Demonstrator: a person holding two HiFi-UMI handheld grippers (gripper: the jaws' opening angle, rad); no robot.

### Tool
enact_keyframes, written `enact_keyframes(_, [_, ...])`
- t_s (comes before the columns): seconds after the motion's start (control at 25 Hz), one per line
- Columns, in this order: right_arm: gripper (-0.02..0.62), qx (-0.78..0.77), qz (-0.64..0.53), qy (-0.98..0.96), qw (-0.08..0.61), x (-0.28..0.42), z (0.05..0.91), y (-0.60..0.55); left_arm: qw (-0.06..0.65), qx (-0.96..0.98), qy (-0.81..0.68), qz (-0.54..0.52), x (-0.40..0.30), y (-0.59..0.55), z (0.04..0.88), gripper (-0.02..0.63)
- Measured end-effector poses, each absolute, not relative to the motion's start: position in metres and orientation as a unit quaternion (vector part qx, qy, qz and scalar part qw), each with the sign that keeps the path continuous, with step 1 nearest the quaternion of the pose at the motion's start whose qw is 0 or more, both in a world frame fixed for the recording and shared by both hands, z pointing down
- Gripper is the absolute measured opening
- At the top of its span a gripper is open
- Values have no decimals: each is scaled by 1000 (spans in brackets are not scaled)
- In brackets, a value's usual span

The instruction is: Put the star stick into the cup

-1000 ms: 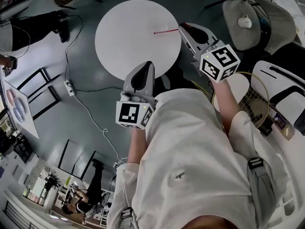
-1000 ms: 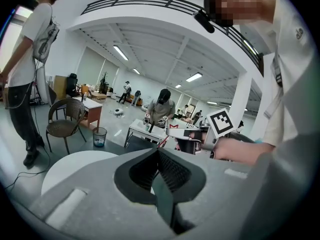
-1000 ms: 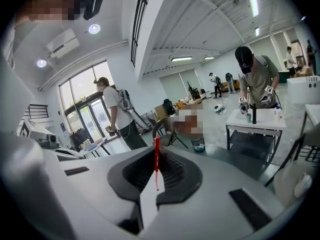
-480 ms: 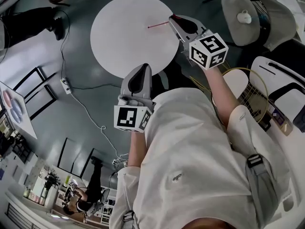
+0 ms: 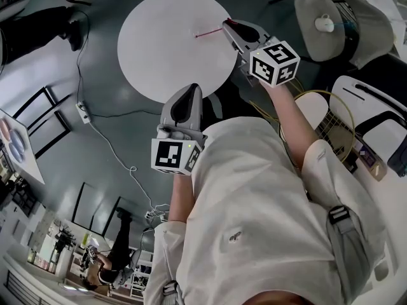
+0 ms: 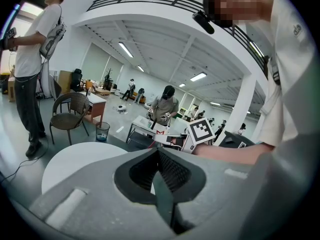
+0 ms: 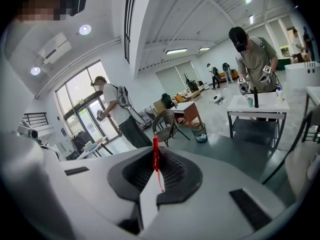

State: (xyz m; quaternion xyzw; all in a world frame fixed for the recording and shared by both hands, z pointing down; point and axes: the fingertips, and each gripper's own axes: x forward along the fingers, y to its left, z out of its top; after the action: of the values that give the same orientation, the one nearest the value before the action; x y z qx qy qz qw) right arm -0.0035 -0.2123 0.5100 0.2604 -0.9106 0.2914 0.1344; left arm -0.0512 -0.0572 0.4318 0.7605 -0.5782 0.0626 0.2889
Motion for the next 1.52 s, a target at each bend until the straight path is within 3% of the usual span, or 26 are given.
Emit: enact_keyframes(1.52, [29, 261, 369, -878, 158, 0, 569, -211, 295, 760, -575, 65, -46, -62, 435, 9])
